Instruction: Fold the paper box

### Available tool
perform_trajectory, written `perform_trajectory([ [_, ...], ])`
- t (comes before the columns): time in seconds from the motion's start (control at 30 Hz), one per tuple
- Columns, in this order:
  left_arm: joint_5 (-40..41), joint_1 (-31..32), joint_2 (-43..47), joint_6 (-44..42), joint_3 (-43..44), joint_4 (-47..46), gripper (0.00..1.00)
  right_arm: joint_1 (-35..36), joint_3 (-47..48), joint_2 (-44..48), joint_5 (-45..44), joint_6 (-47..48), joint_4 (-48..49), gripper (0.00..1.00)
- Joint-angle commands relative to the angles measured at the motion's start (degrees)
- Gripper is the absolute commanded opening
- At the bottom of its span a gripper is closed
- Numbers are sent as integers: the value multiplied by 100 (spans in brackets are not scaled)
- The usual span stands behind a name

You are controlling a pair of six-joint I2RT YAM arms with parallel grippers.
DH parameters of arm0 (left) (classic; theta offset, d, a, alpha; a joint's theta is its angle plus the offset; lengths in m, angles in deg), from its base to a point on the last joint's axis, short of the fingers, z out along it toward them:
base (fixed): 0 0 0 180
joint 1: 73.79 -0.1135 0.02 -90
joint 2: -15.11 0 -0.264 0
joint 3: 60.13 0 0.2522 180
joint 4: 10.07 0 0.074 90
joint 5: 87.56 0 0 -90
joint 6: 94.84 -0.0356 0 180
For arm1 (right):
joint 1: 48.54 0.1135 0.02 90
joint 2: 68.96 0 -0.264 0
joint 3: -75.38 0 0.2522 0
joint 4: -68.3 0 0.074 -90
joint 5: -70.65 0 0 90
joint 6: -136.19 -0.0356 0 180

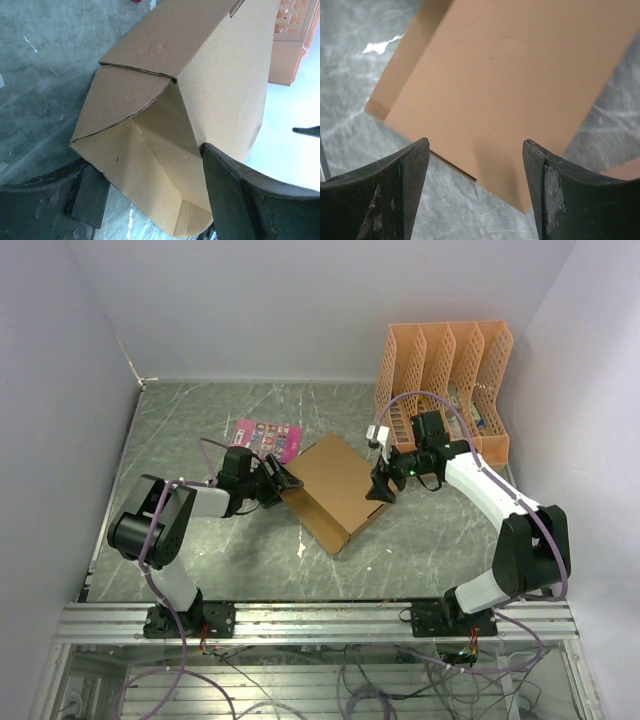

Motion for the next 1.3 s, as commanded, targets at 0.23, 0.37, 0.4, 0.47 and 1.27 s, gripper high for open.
perform_trajectory([
  [0.23,634,-89,-256,-522,-135,1051,79,-76,0,-669,-1569,-3664,1983,69],
  [0.37,584,-87,-260,-495,-135,1000,80,-73,119,-970,-1900,-3834,2112,68],
  [0.4,572,-89,-251,-495,-141,996,80,-73,175,-1039,-1945,-3861,2074,67],
  [0.47,563,-89,-211,-494,-156,1019,81,-78,226,-1149,-1938,-3902,2043,66],
  [1.27,627,-151,1007,-459,-1012,1005,98,-73,75,-1317,-1853,-4142,2194,60],
])
